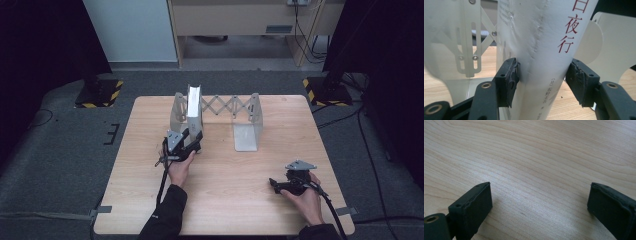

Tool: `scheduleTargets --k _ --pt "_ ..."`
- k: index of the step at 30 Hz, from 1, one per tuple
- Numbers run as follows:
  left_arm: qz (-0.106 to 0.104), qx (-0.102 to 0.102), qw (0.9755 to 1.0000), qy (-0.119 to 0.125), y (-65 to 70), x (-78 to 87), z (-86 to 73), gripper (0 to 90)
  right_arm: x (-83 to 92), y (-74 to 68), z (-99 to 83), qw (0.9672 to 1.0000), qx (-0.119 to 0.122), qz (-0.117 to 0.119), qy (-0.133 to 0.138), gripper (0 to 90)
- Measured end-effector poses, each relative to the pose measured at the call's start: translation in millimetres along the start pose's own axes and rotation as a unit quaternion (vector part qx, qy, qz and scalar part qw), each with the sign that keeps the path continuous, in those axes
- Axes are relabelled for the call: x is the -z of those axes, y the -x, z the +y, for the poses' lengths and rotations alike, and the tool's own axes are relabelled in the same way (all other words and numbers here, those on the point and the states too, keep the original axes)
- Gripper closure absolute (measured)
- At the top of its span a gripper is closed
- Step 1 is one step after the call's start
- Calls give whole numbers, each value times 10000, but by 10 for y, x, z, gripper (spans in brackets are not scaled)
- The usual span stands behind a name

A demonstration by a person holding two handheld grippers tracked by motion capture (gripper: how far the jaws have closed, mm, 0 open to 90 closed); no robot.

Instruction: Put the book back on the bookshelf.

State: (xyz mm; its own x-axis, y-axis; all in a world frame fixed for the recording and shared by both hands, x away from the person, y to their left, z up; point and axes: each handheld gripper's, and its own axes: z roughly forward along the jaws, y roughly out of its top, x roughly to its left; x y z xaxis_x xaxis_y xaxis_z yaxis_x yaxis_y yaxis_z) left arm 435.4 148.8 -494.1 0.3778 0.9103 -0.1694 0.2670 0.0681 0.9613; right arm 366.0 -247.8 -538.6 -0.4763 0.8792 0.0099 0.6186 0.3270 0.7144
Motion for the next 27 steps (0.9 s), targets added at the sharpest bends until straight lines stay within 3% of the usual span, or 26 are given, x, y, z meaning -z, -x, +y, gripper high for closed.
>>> scheduleTargets --k 6,11,13,15,16,17,22,27 --pt "12 -106 9997 -222 32 -83 77 419 0 0 0 10000 0 0 0 61" --pt "-82 -136 9996 -233 14 -30 58 429 0 0 -1 10000 1 -1 0 61" --pt "-103 -142 9992 -359 -4 31 64 414 0 0 0 10000 1 -1 1 61" --pt "-46 -330 9980 -538 -41 126 77 395 0 0 0 10000 1 0 0 61" --pt "-104 -350 9970 -685 -79 215 80 375 0 0 0 10000 1 0 1 61" --pt "-104 -350 9970 -685 -79 215 80 372 0 0 0 10000 1 0 1 61" --pt "-350 -68 9938 -1051 -233 487 38 354 0 0 0 10000 0 0 0 61" --pt "-397 -41 9904 -1320 -344 725 -58 317 0 0 0 10000 -1 0 0 61"
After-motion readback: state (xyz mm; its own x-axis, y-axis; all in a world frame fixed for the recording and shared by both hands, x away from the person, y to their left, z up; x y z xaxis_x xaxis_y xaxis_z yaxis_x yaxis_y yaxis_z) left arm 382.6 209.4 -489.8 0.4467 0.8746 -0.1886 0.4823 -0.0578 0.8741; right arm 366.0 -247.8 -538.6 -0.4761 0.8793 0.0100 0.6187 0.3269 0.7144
